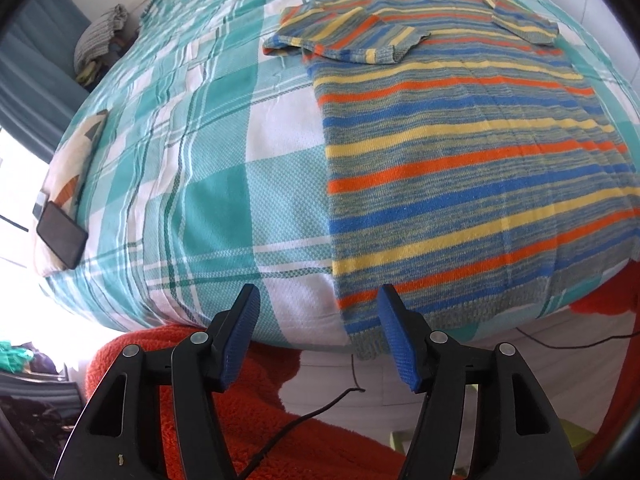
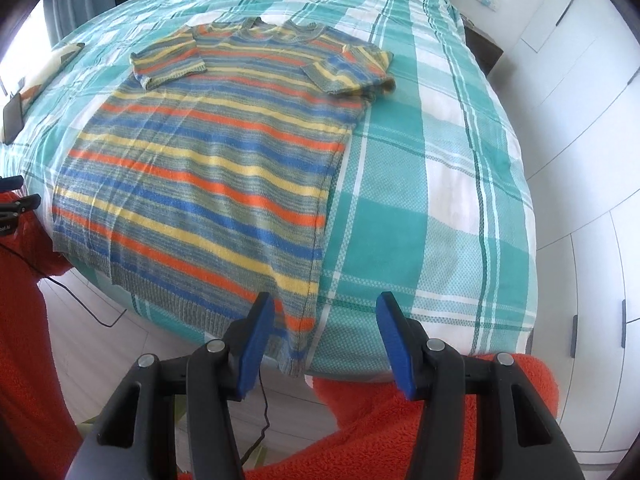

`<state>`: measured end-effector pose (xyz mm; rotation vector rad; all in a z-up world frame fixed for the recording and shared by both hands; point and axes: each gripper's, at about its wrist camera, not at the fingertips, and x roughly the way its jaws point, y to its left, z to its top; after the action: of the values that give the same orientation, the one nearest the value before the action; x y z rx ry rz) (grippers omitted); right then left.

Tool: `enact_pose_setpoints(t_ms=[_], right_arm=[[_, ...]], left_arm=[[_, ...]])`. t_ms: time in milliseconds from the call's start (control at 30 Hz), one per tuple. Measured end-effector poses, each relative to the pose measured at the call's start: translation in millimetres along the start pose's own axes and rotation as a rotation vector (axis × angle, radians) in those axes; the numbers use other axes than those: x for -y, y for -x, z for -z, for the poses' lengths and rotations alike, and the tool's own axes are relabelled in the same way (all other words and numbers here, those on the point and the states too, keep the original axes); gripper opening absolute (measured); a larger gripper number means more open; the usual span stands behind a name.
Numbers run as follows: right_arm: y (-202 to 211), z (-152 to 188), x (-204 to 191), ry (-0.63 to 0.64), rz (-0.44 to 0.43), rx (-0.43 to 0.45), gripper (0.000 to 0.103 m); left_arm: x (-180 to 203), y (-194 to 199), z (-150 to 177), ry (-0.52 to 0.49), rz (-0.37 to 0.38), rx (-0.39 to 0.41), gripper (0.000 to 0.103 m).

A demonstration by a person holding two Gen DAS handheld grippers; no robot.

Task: Fold small clothes
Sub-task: 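Grasp the sleeve cuff nearest the left gripper with the left gripper, then fold the held sleeve across the sweater body and open the left gripper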

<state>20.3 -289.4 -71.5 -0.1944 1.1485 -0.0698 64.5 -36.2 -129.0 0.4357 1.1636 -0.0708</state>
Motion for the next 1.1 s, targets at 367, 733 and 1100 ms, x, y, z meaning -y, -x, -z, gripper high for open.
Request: enact_pose_setpoints(t_ms=[367, 733, 1100], right_arm=[[-64.3, -12.7, -7.9, -0.03, -0.15, 0.076, 0.059], [-72.9, 6.8, 10.1, -0.122, -0.181, 0.048, 0.059], [-76.5, 4.1, 8.9, -0.122, -0.189, 0.053, 0.059]], left_arm=[[-8.5, 21.3, -163.8, -0.176, 0.08, 0.331, 0.092], [19.8, -126.2, -235.7, -0.156, 0.235, 0.034, 0.038], [-218.8, -96.3, -216.2, 0.594, 0.083, 0.106, 0.004]])
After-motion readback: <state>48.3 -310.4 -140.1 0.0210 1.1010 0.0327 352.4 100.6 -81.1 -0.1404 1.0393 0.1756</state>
